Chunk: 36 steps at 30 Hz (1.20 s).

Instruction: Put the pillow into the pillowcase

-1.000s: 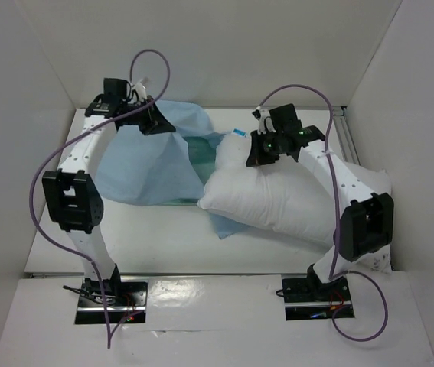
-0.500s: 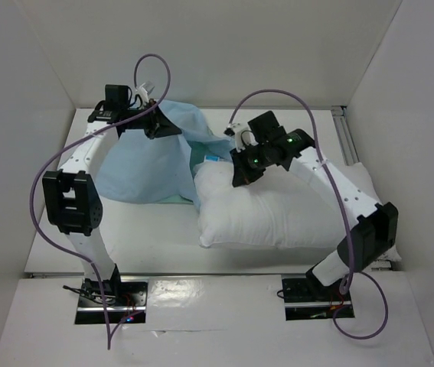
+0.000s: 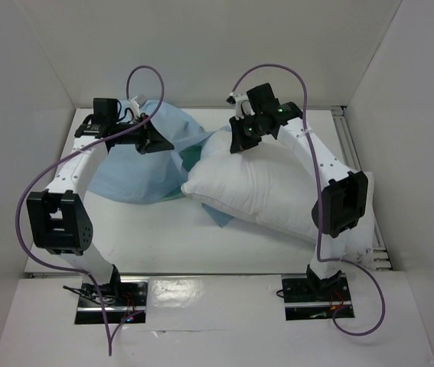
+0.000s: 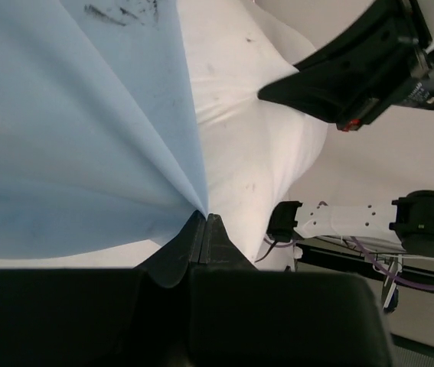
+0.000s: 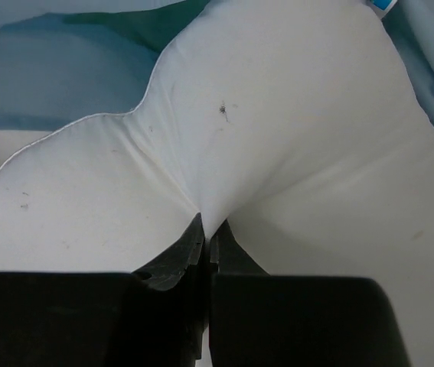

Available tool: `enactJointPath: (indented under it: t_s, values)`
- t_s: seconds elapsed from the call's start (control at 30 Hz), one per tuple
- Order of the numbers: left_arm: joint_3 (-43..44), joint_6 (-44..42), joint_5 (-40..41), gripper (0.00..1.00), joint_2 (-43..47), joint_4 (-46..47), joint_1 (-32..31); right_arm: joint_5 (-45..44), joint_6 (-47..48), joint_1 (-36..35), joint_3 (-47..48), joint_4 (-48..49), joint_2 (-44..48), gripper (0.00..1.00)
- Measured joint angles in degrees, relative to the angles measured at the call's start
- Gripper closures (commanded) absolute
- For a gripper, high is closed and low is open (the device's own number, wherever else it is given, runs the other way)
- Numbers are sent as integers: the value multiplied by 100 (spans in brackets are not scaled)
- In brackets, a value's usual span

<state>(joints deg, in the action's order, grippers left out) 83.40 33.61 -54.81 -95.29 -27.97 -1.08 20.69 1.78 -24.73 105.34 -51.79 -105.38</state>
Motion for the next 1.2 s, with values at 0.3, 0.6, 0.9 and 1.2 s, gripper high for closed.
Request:
enactJointPath:
  t_s: [0.3,0.6,0.9,1.2]
  values:
    - [-31,-345,-94,100,94,-385,24,22,-225,15,343,-9,-238,100]
    - [-28,-522,-98,100,94,-640,24,260,-841,372,1657,74,-962,100]
    - [48,-474,-103,100,52,-614,24,-116,-1606,398,1482,577,-1808,100]
    - [157,17,-518,100,-31,-101,26,-2050,-2107,-179,1056,981,-1725,100]
